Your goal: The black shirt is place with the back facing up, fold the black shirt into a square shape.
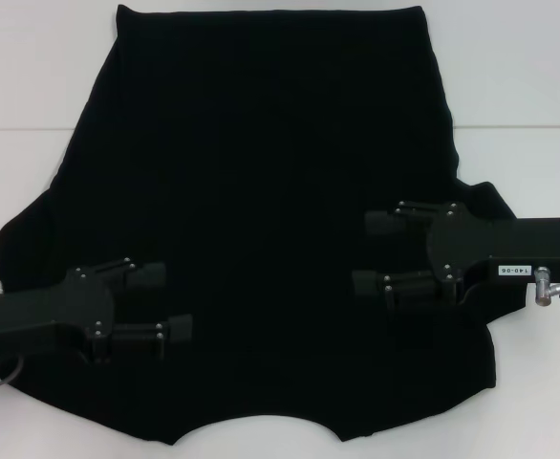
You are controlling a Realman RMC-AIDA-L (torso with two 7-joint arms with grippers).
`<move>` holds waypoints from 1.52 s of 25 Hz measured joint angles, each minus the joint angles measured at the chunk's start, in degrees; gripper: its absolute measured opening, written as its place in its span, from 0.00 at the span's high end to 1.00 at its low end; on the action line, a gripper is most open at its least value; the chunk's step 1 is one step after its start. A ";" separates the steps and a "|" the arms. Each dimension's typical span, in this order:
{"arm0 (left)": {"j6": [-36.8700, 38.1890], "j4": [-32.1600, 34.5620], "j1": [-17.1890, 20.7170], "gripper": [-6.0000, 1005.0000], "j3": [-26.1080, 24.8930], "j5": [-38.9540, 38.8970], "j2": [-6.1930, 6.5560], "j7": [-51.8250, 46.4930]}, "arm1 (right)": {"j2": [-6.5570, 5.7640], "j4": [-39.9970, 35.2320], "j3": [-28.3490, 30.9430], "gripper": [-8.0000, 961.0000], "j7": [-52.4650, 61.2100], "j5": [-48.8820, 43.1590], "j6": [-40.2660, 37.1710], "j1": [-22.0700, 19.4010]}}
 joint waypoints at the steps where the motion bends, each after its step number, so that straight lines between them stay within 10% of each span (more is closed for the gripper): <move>1: -0.04 0.00 0.00 0.07 0.00 0.04 0.00 -0.02 | 0.00 0.00 0.00 0.05 0.00 0.00 0.00 0.00; 18: -1.00 0.00 -0.01 0.07 -1.00 -0.22 -0.02 -1.51 | 0.19 0.02 -0.52 0.05 0.00 0.00 -0.04 0.00; 38: -20.65 12.99 0.23 0.07 -4.53 10.42 0.78 -44.44 | 2.34 0.13 -0.17 0.05 1.48 0.46 2.81 0.85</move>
